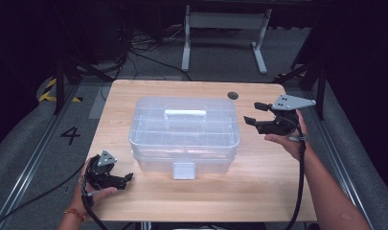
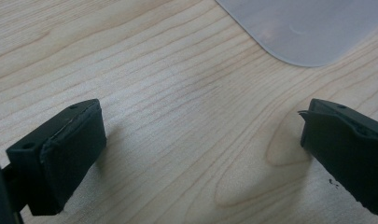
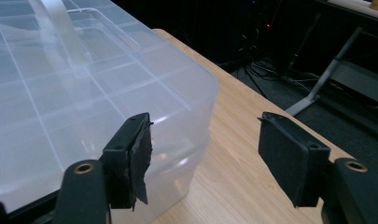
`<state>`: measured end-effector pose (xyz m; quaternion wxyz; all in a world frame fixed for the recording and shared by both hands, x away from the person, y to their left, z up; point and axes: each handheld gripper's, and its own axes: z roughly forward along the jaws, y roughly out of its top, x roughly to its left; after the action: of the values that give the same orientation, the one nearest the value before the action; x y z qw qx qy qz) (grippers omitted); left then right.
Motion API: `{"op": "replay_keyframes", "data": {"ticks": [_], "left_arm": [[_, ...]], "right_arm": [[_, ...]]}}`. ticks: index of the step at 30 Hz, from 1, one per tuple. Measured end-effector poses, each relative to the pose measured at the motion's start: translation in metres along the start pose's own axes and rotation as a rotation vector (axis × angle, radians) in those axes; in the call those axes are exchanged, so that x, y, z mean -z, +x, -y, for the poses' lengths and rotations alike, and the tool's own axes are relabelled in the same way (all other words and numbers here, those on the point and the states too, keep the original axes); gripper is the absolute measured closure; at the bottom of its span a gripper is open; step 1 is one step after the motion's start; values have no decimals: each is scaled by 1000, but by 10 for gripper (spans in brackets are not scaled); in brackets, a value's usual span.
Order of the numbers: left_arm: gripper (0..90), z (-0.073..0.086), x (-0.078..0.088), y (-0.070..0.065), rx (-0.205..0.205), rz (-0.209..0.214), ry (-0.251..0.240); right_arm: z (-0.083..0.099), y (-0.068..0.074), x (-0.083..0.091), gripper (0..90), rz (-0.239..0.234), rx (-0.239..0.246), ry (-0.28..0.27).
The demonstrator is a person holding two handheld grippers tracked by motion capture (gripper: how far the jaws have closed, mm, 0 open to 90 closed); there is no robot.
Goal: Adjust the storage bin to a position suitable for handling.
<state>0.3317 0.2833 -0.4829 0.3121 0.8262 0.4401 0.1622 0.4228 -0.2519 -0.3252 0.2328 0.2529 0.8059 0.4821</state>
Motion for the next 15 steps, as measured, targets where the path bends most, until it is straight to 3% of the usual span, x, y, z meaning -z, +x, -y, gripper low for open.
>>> {"op": "replay_keyframes", "data": {"ticks": [15], "left_arm": [[5,0,0,0,-1,0,0]], "right_arm": [[-25,18,-38,360,-65,33,18]]}}
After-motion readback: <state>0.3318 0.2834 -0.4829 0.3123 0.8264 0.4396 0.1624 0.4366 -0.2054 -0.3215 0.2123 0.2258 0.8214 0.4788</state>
